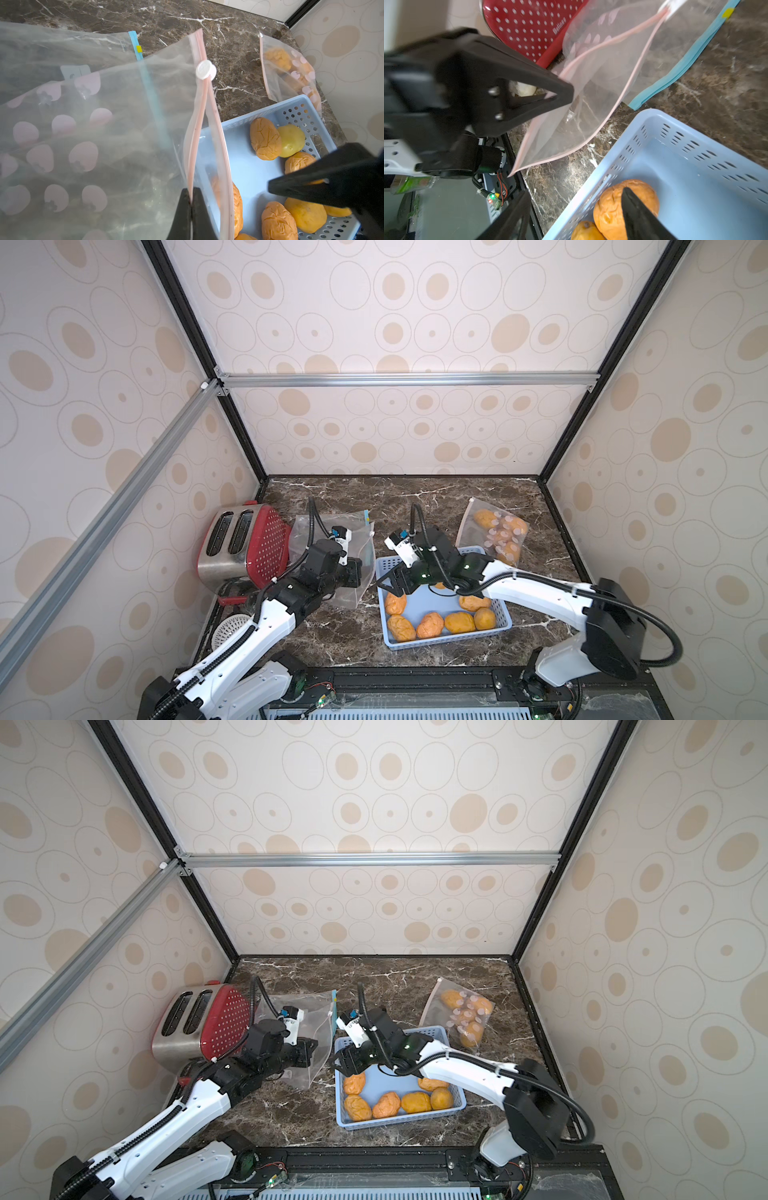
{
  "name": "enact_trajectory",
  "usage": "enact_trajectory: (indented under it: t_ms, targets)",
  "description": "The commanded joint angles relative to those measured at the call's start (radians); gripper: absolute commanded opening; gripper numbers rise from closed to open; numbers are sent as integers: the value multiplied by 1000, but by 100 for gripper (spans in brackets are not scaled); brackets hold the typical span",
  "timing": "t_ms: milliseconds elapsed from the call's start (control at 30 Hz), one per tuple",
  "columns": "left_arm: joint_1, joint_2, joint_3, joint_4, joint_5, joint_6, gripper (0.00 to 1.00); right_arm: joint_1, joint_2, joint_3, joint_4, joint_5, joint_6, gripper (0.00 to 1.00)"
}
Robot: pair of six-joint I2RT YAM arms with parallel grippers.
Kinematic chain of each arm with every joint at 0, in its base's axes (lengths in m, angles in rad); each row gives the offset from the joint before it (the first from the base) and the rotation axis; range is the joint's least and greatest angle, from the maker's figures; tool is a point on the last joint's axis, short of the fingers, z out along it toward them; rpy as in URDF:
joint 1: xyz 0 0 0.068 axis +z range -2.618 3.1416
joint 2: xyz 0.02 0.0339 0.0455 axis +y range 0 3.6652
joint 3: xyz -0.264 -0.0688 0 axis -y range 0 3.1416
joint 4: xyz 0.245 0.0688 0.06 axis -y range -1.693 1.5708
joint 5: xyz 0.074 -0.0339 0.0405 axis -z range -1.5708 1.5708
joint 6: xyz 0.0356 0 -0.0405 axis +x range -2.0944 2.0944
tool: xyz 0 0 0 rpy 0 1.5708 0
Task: Put the potatoes into a zipper bag and zip it
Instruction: Open the zipper of the food storage bag at the center of the board, then pick up the potato from the basket.
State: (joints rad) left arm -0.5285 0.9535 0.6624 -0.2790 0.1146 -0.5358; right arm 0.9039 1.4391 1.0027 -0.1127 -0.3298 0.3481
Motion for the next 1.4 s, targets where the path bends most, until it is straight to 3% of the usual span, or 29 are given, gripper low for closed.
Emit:
enact_trajectory:
  t_ms: [0, 133, 333, 633, 900, 1367]
  targets:
    - [-5, 3, -4, 80, 19, -3, 0, 3, -152, -74, -16, 76, -63, 73]
    - [-5, 16, -4, 96, 40, 21, 0, -2, -250, -143, -94, 197, -44, 74]
    - [-4, 35, 11, 92, 40, 62, 0, -5, -252, -222, -96, 196, 85, 73]
    - [-5, 35, -1, 87, 29, 65, 0, -8, -12, -207, 39, 113, 274, 74]
    - [-5, 28, 5, 75, 9, 56, 0, -7, 136, -158, 70, 67, 301, 76]
    - [-5, 28, 10, 70, 2, 48, 0, -7, 255, -114, 73, 47, 328, 76]
